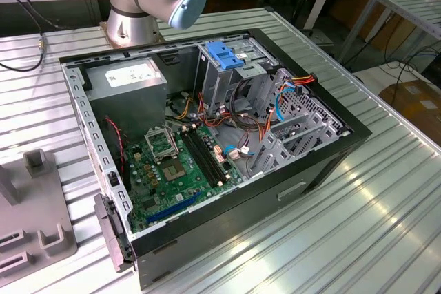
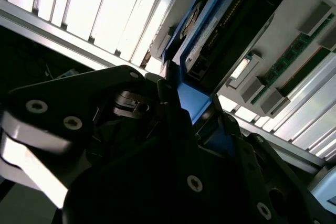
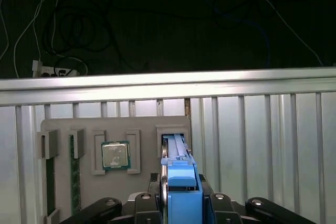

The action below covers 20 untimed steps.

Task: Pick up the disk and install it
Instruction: 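Pick up the disk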

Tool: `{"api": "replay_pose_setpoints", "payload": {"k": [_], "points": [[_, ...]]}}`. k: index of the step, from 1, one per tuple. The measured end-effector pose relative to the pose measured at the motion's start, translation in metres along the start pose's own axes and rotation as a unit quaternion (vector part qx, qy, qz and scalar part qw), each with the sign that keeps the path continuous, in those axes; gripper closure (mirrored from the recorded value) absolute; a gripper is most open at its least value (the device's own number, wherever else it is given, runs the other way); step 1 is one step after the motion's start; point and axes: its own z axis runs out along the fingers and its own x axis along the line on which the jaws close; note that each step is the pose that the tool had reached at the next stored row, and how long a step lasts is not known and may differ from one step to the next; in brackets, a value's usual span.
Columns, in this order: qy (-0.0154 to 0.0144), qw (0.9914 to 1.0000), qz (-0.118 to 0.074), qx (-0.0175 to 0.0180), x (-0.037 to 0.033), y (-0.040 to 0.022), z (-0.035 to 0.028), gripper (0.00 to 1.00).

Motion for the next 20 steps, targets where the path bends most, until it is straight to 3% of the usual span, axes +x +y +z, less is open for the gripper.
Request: {"api": "replay_pose_setpoints", "payload": {"k": [20], "points": [[-0.0044,0.99999,0.0,-0.0002,-0.0005,0.0,-0.019,0.63]]}}
